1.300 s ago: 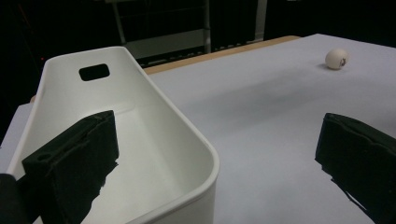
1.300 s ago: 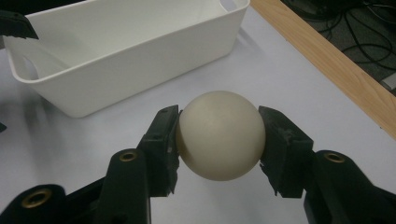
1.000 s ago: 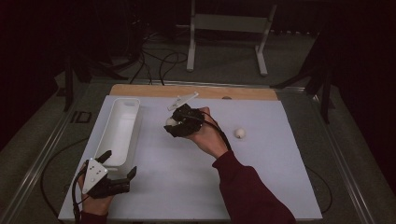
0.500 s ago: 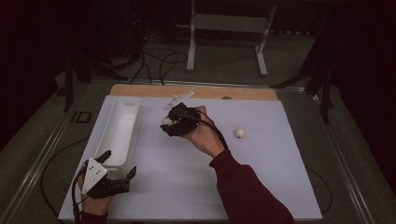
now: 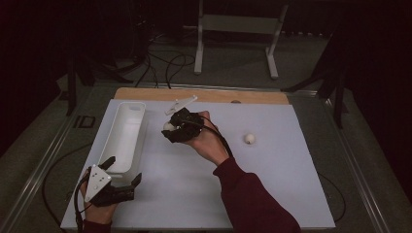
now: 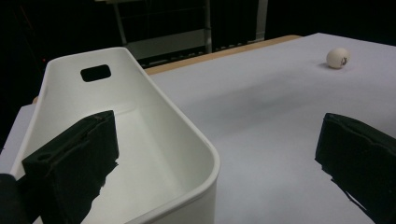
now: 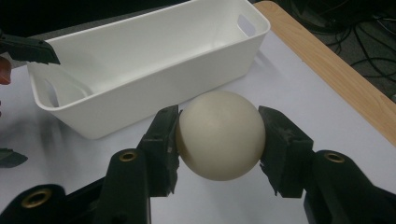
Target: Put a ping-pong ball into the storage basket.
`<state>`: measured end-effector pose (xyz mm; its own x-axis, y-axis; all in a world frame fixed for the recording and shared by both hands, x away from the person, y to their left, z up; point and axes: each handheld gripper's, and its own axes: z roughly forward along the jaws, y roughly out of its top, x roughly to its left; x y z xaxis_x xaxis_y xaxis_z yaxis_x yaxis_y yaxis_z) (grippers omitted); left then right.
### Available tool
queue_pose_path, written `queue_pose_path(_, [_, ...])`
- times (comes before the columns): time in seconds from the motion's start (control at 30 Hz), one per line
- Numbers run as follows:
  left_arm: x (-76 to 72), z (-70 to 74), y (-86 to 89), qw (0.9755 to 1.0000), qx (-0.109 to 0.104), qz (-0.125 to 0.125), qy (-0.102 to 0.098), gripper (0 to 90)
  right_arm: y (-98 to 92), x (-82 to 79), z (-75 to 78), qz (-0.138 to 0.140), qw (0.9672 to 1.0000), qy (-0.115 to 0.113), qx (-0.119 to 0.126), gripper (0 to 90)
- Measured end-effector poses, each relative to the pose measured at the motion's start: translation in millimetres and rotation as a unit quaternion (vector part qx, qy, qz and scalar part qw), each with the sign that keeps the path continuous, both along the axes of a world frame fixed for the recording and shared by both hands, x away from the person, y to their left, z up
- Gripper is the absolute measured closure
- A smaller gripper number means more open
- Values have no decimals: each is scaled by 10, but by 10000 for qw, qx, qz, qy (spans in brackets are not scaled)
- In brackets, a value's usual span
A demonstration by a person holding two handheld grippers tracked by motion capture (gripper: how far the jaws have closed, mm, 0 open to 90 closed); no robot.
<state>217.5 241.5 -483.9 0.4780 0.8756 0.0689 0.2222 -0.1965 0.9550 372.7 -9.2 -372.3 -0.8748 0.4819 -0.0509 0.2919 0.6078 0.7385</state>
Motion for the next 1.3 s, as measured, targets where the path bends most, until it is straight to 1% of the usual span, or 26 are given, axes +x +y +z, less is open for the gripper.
queue_pose_path(0.13, [1,-1,-1,10000,-5,0,0,2,28,-7,-6,37,10000,-19,36,502])
queue_pose_path(0.17, [1,0,0,10000,-3,0,3,2,43,-15,-9,18,10000,23,72,502])
queue_pose_path(0.2, [1,0,-1,10000,-6,0,0,2,53,-14,-16,46,10000,-7,72,502])
queue_pose_path(0.23, [0,0,-1,10000,-4,-3,-1,2,67,-19,-19,34,10000,18,71,502])
queue_pose_path(0.33, [-1,0,1,10000,-6,-3,1,2,96,-25,-35,103,9999,1,58,502])
queue_pose_path(0.4, [0,0,3,10000,-14,1,-1,2,110,-29,-42,102,9999,22,49,502])
queue_pose_path(0.67, [-1,0,1,10000,-9,-2,1,2,157,-37,-55,157,9999,-14,40,501])
queue_pose_path(0.83, [-2,0,5,10000,-16,-6,-4,2,172,-44,-69,141,9999,27,67,501])
queue_pose_path(0.93, [-2,1,3,10000,-10,-8,-5,2,187,-45,-77,177,9998,2,67,501])
queue_pose_path(1.13, [-2,1,-1,10000,-1,-26,-4,2,245,-53,-65,195,9997,-10,115,501])
queue_pose_path(1.3, [-3,0,1,10000,-13,-29,1,2,285,-60,-45,215,9997,-15,106,501])
